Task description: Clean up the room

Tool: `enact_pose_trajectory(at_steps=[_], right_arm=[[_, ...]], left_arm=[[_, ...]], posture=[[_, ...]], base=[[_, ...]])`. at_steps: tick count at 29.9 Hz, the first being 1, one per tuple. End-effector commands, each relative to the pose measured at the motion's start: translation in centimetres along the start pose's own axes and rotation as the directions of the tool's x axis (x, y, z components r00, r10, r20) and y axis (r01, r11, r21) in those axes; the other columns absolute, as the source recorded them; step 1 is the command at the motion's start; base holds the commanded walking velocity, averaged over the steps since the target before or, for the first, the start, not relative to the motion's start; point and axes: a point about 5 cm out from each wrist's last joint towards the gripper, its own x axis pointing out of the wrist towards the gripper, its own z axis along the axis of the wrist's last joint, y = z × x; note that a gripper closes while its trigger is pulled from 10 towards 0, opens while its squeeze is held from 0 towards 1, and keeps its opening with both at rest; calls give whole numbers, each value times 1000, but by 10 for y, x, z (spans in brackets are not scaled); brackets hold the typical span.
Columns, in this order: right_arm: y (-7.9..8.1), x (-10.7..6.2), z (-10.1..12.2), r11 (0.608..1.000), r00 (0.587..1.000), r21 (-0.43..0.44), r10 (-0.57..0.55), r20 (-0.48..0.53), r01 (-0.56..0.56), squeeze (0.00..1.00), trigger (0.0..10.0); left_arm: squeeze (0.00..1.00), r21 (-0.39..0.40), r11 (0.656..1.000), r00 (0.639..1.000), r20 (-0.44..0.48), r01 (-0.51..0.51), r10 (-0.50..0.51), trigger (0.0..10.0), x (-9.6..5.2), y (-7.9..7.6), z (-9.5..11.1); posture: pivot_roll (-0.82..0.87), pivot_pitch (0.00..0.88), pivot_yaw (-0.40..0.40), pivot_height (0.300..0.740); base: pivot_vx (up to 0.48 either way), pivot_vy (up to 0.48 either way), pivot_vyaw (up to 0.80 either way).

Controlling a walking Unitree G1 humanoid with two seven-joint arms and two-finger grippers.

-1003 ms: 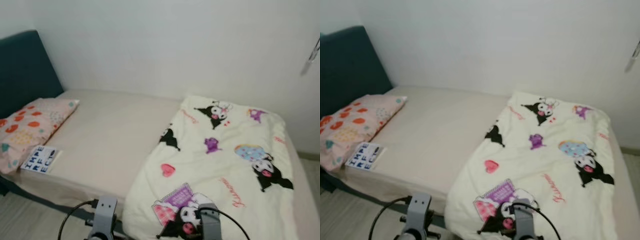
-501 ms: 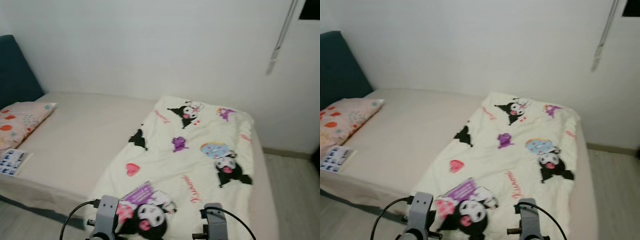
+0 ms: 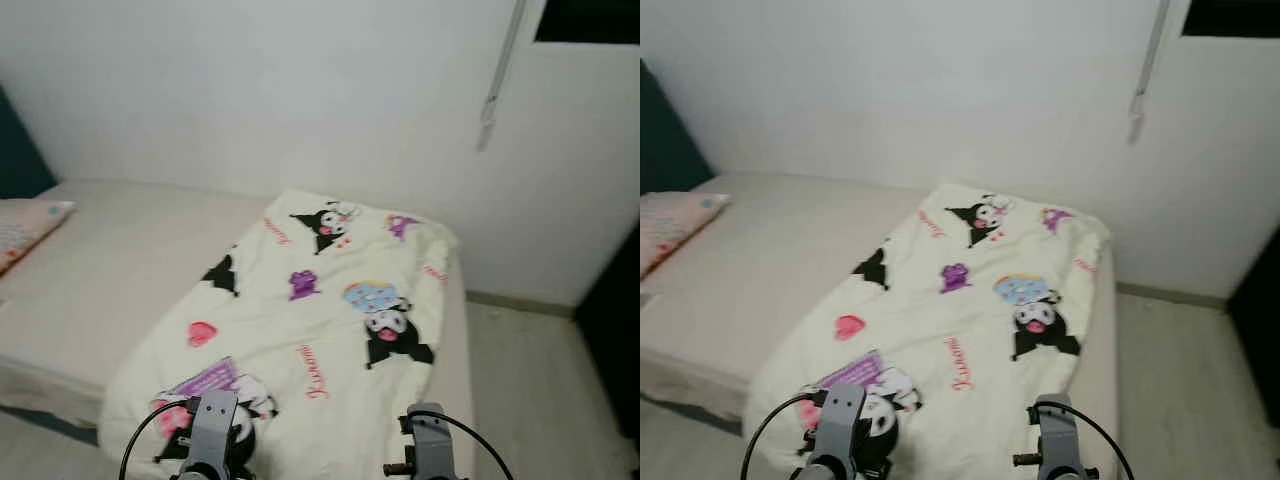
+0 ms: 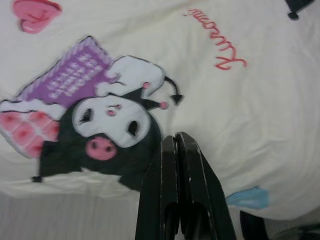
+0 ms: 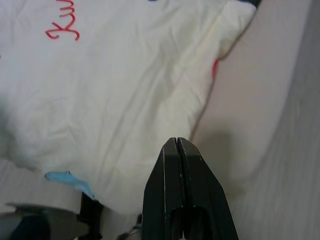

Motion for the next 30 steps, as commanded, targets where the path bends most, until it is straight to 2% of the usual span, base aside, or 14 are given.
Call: enact_pose_trajectory(at_steps=[1,12,30], right_arm=[[3,-1,-4,1000,1000,3,7,-14,-7,0,10000],[4,-1,-3,1000,1000,-14,22,-9,-22,0,10000],[5,0,-1,999,999,-30,34,-10,-34,0,10000]], left_arm=[[0,1,1000,1000,-24,1,-1,10000,-1,0,-5],[0,1,1000,1000,-21,0,0,10000,-1,0,-4],[0,-3,1000,1000,-23,-6,6,10000,-1,0,-5]], posture=[[22,58,20,740],[22,58,19,740],[19,61,14,740]], base=[[0,-428,0],[0,-423,0],[0,-424,790]])
